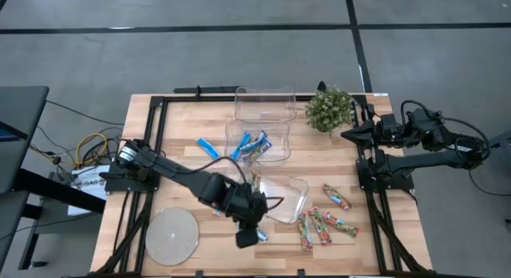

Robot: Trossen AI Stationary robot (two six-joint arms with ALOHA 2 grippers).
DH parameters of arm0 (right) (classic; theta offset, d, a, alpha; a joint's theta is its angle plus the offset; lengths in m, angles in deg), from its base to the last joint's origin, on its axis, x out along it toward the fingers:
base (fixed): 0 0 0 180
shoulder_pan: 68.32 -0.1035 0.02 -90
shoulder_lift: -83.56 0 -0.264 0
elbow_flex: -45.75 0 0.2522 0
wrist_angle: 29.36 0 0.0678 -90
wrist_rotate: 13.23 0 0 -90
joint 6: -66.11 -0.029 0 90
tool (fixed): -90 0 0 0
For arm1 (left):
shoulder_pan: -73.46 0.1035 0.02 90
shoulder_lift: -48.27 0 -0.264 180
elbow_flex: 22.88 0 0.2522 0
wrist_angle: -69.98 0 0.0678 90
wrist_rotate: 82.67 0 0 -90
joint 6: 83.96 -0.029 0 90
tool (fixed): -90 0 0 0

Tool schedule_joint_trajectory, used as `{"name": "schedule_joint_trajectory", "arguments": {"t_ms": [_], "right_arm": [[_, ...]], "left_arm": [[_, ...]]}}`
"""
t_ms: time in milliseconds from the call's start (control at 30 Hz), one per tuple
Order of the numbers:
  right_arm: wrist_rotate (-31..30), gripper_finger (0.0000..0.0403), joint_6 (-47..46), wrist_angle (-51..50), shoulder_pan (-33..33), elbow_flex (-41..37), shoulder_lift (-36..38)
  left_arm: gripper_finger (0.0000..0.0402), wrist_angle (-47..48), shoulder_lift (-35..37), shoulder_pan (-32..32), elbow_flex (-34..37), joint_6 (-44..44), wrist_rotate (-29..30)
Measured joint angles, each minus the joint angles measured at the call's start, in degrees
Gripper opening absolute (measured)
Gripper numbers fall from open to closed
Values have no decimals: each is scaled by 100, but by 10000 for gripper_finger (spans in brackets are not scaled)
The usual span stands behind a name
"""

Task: Pick and place Granola Bars by type
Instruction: Adjust the bottom transparent bin

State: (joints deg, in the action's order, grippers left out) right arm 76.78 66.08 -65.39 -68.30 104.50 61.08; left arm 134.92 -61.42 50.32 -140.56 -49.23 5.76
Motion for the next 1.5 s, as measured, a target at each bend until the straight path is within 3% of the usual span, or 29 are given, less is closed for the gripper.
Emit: {"name": "schedule_joint_trajectory", "arguments": {"t_ms": [300,633,933,1133,1333,1500], "right_arm": [[-2,0,0,0,-1,0,0],[0,0,0,2,-1,0,2],[0,0,0,0,-1,0,0],[0,0,0,0,-1,0,2],[-1,0,1,0,-1,0,2],[-2,0,0,2,-1,0,2]], "left_arm": [[116,-267,-47,-399,308,-1232,642],[116,-1193,-949,-480,326,-2334,661],[116,-1642,-1228,-340,321,-3101,1531],[116,-1828,-1309,-192,324,-3374,1531],[116,-1915,-1357,-154,330,-3413,1140],[116,-1779,-1355,-157,260,-3363,1320]]}}
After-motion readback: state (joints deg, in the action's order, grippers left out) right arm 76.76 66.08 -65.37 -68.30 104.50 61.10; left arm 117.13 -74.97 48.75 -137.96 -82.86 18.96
